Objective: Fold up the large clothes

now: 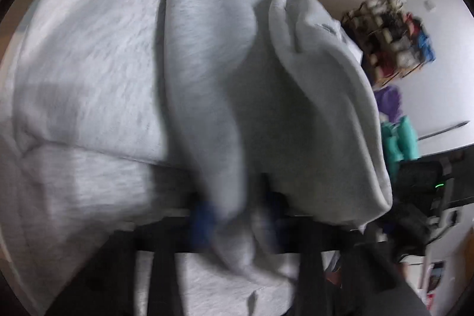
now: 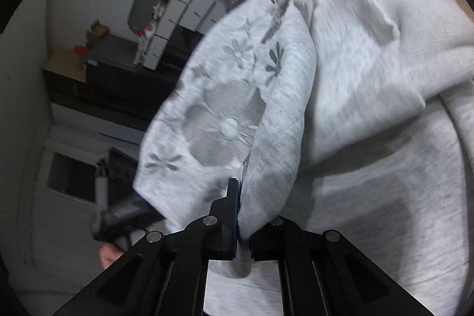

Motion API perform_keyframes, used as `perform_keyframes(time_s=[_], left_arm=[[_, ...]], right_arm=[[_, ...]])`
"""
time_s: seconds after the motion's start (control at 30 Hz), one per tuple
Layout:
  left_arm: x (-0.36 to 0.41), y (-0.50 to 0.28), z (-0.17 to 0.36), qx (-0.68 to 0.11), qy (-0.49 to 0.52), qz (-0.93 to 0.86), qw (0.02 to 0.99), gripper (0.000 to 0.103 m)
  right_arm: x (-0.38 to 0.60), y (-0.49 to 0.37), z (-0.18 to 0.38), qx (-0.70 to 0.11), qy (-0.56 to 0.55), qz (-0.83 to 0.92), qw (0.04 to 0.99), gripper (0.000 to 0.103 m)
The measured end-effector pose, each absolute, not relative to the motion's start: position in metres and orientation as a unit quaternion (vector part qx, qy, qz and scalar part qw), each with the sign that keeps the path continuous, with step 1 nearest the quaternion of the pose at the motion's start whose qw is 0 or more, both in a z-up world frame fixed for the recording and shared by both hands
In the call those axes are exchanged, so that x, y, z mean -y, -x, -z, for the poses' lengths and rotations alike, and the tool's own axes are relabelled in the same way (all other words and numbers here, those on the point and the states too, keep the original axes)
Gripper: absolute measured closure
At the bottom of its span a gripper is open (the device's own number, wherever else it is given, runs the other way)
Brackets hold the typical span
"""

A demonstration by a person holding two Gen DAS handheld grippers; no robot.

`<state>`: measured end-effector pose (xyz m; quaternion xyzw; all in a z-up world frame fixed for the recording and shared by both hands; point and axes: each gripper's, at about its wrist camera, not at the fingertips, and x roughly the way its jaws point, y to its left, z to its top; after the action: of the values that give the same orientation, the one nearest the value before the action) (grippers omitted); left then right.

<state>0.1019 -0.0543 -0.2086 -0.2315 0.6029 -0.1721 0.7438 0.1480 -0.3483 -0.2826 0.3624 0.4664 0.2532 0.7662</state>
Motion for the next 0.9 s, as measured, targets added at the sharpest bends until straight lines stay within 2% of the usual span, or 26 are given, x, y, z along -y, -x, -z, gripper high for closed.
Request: perform_keyframes(time_s=[0.1, 0.23, 0.33, 0.47, 0.5, 0.57, 0.63, 0.8, 0.83, 0.87, 0.9], left_arm=[[0.044, -0.101, 0.203, -0.593, 0.258, 0.175, 0.743, 0.094], [0.025, -0.094, 0.188, -0.569, 0.265, 0.166, 0.760, 0.098], [0.022, -0.089, 0.183, -0.557, 0.266, 0.157, 0.771, 0.098], [0.041, -0.091, 0.208, -0.579, 0.229, 0.125, 0.773, 0.099], [0.041, -0.088, 0.215, -0.584, 0.224, 0.121, 0.771, 0.099], [0.043, -0.087, 0.213, -0.583, 0.222, 0.119, 0.773, 0.099], [0.042, -0.084, 0.198, -0.568, 0.208, 0.117, 0.788, 0.098], [0.045, -0.078, 0.159, -0.509, 0.194, 0.094, 0.833, 0.097], [0.048, -0.077, 0.154, -0.497, 0.190, 0.096, 0.841, 0.097], [0.050, -0.081, 0.154, -0.493, 0.192, 0.105, 0.842, 0.093], [0.055, -0.083, 0.153, -0.491, 0.196, 0.118, 0.841, 0.084]], right_arm=[[0.352, -0.149, 0.264, -0.447, -0.341, -0.250, 0.788, 0.098], [0.344, -0.154, 0.245, -0.439, -0.280, -0.216, 0.826, 0.099], [0.350, -0.145, 0.260, -0.457, -0.254, -0.186, 0.832, 0.099], [0.351, -0.138, 0.296, -0.496, -0.216, -0.150, 0.827, 0.098], [0.348, -0.137, 0.298, -0.499, -0.210, -0.148, 0.828, 0.096], [0.346, -0.134, 0.292, -0.501, -0.193, -0.142, 0.832, 0.080], [0.346, -0.131, 0.276, -0.498, -0.177, -0.136, 0.838, 0.068], [0.356, -0.126, 0.218, -0.459, -0.128, -0.130, 0.869, 0.065], [0.354, -0.130, 0.199, -0.443, -0.122, -0.138, 0.877, 0.061], [0.349, -0.133, 0.187, -0.434, -0.117, -0.146, 0.881, 0.057], [0.343, -0.138, 0.179, -0.428, -0.110, -0.154, 0.884, 0.050]])
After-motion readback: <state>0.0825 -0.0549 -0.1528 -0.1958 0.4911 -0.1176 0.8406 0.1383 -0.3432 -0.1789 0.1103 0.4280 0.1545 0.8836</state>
